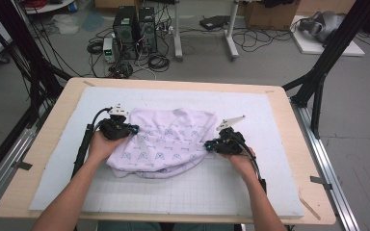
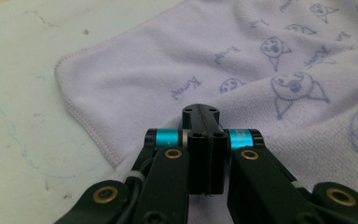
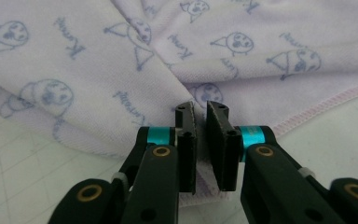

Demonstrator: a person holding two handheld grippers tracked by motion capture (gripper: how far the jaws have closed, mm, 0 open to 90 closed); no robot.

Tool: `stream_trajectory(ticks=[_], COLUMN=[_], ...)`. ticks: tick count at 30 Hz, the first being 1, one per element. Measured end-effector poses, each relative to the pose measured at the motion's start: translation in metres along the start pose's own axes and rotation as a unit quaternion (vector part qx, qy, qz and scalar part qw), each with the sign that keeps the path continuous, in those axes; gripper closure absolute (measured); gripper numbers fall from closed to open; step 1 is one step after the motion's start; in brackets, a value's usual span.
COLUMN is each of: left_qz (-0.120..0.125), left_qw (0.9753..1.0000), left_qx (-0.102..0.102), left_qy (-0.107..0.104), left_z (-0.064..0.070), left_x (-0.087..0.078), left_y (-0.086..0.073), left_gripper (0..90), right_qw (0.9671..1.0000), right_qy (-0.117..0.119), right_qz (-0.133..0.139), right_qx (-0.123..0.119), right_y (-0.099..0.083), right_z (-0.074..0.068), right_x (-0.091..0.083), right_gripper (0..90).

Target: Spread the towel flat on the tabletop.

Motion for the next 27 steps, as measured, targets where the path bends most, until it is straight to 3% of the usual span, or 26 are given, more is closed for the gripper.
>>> stream_trajectory(ticks=[6, 13, 19, 21, 27], left_qz=[0.029, 0.035, 0.025, 0.019, -0.012], left_qw=[0.9993, 0.9970, 0.9945, 0.9943, 0.9922], left_qx=[0.022, 0.067, 0.090, 0.092, 0.111], left_qy=[0.000, -0.015, -0.047, -0.051, -0.056], left_z=[0.018, 0.053, 0.084, 0.090, 0.101], left_x=[-0.026, -0.053, -0.054, -0.052, -0.041], left_y=[0.006, 0.003, -0.015, -0.025, -0.049], left_gripper=[67.1, 58.1, 53.5, 51.5, 47.1], right_qw=[0.9997, 0.9976, 0.9955, 0.9944, 0.9936], right_qy=[-0.004, -0.012, 0.006, 0.022, 0.026], right_qz=[0.024, 0.056, 0.073, 0.072, 0.050], right_qx=[-0.008, -0.038, -0.060, -0.075, -0.098], right_y=[0.004, 0.005, 0.000, -0.003, -0.005], right_z=[-0.006, -0.028, -0.049, -0.059, -0.072], right_x=[-0.018, -0.048, -0.058, -0.055, -0.036], right_gripper=[68.8, 60.2, 56.7, 55.8, 53.2])
Point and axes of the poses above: each handheld gripper's, and its own axes: x roughly forward along the jaws, y roughly out of its top, z roughly to its right, the point moved 3 cm from there along x, roughly forward along the jaws, and after that the axes turned 15 degrees about -y, right-handed, at the moved point
